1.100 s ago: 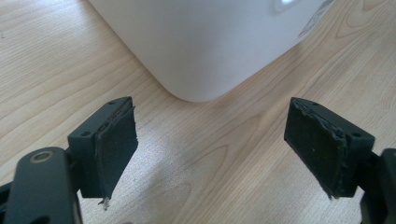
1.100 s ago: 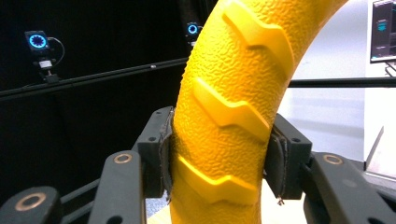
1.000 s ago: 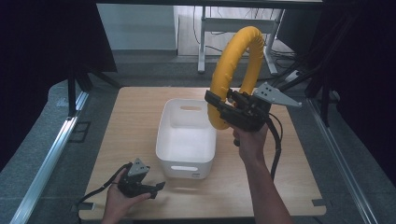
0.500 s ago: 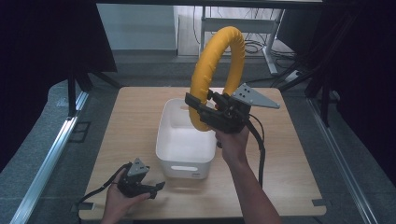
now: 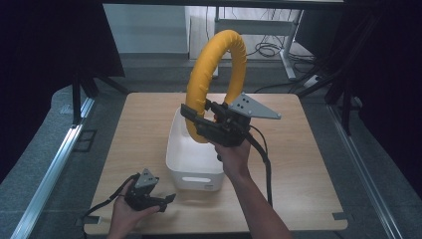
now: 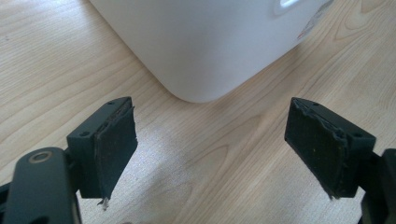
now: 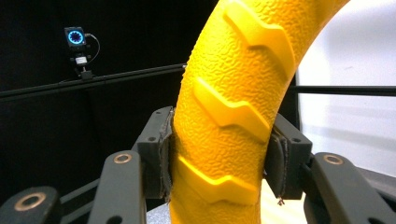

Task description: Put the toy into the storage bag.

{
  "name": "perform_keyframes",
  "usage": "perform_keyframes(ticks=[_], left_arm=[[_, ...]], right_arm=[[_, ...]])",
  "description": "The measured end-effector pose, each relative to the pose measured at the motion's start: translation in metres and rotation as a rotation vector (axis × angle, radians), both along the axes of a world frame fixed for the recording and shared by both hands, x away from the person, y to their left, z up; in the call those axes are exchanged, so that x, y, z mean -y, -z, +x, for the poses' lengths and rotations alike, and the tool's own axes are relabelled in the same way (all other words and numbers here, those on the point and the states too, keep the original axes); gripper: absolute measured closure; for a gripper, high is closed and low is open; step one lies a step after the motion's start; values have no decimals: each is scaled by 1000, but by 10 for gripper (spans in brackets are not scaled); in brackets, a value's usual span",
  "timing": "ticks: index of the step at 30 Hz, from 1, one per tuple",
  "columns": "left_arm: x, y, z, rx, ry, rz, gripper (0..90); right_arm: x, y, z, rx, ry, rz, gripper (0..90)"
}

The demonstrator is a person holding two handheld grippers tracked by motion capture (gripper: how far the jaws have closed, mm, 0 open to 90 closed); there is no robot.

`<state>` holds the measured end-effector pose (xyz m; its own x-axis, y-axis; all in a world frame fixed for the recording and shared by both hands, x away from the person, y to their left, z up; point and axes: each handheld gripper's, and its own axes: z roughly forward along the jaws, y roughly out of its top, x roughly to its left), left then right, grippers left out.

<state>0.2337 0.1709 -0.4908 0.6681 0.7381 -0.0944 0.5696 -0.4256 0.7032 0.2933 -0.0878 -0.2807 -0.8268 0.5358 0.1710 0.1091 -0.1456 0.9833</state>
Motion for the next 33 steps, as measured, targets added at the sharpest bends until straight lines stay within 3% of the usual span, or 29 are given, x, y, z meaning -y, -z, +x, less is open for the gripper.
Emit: perform_keyframes(ticks=[16,33], left_arm=[[0,0,0,-4,0,0,170],[0,1,0,-9,2,1,169]], right_arm=[[-6,3,-1,-10,-2,6,498],[-28,22,-7,-12,-15,14,498]])
